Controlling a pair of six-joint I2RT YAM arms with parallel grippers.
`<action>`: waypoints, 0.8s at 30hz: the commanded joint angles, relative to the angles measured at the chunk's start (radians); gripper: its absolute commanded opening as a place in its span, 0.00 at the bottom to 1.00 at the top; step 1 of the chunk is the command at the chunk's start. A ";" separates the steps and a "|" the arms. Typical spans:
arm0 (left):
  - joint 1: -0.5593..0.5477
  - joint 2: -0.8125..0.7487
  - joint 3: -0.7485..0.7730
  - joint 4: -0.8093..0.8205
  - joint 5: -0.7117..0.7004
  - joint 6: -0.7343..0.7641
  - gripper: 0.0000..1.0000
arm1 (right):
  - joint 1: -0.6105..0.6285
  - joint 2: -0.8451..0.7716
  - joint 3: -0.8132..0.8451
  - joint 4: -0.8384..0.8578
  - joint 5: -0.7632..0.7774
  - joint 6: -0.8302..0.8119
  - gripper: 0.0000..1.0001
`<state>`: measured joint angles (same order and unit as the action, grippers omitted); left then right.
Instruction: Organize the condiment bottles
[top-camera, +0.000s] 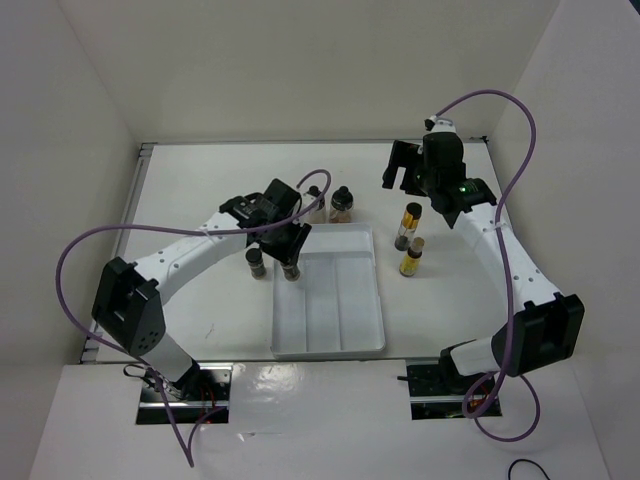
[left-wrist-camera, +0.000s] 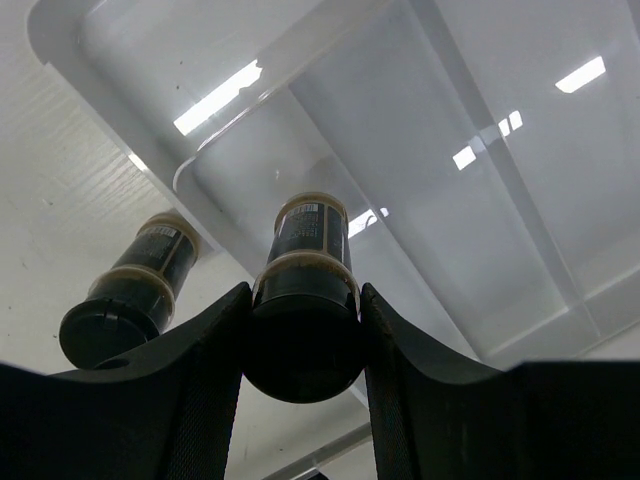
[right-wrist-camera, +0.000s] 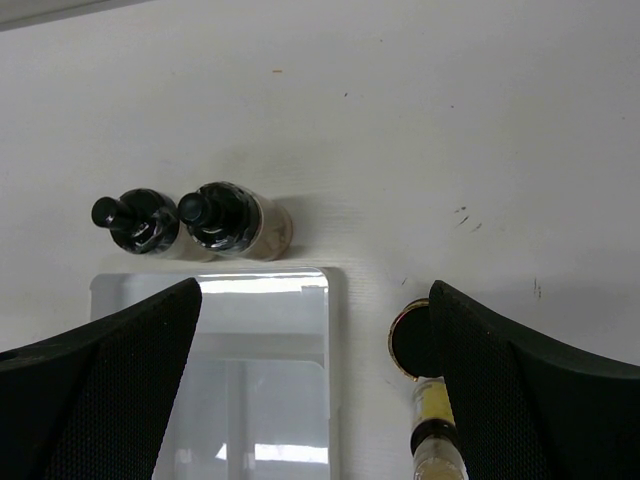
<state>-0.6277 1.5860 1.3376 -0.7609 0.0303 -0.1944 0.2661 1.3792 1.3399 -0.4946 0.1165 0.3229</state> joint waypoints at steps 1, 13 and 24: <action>-0.003 -0.021 -0.035 0.063 -0.072 -0.039 0.27 | 0.004 0.001 -0.005 0.002 0.000 0.007 0.99; -0.003 0.043 -0.055 0.100 -0.138 -0.066 0.44 | 0.004 0.001 -0.015 0.002 0.000 0.007 0.99; -0.032 0.063 -0.034 0.081 -0.182 -0.066 0.78 | 0.004 -0.008 -0.033 0.002 0.009 0.007 0.99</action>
<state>-0.6521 1.6543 1.2842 -0.6815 -0.1310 -0.2428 0.2661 1.3811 1.3159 -0.4957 0.1173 0.3244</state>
